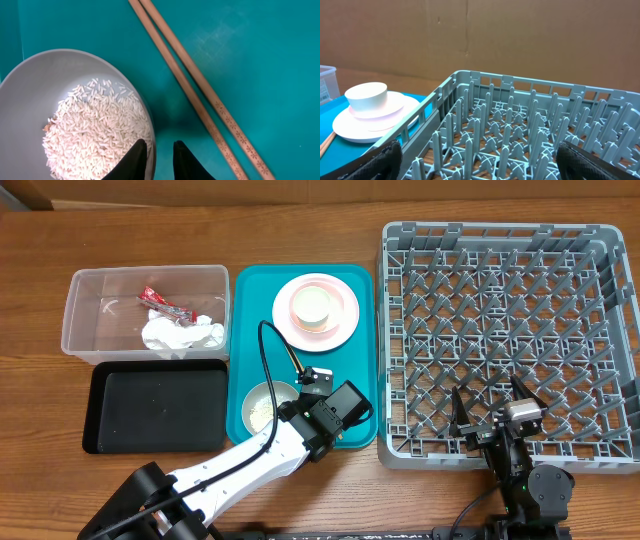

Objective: Sort waste into correct bins and load items into the dishwasher
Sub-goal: 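Reach the left gripper to the white rice bowl and grip its rim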

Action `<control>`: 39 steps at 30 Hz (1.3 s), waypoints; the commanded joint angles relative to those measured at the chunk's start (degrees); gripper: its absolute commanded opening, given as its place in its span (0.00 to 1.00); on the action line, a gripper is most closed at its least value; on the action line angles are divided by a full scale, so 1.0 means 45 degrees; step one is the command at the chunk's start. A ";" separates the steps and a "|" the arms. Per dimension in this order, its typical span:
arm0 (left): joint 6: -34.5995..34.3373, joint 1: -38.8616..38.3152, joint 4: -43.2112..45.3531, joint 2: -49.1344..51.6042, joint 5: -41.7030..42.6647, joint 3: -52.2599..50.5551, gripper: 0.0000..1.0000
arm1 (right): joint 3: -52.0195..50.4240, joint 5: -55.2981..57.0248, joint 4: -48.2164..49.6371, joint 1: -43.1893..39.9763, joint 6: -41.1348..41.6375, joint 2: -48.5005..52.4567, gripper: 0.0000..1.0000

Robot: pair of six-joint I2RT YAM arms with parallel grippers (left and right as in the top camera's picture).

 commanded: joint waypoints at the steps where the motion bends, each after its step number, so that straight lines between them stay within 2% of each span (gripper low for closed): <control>1: -0.0267 0.0083 0.0155 0.0092 -0.0510 -0.0087 0.21 | -0.0136 -0.0068 0.0078 0.0097 0.0000 -0.0126 1.00; 15: 0.0117 0.0083 0.0083 0.0155 -0.0466 -0.0010 0.18 | -0.0136 -0.0068 0.0073 0.0097 0.0000 -0.0126 1.00; 23: 0.0248 0.0112 -0.0141 0.0155 -0.0325 0.0112 0.27 | -0.0136 -0.0068 0.0073 0.0097 0.0000 -0.0126 1.00; 27: 0.0719 0.0675 0.0058 0.0160 0.0461 0.0107 0.26 | -0.0136 -0.0068 0.0078 0.0097 0.0000 -0.0126 1.00; 33: 0.0753 0.2254 0.0087 0.0379 0.1865 0.0107 0.08 | -0.0136 -0.0068 0.0078 0.0097 0.0000 -0.0126 1.00; 39: 0.0753 0.2555 0.0092 0.0442 0.2157 0.0107 0.05 | -0.0136 -0.0068 0.0078 0.0097 0.0005 -0.0126 1.00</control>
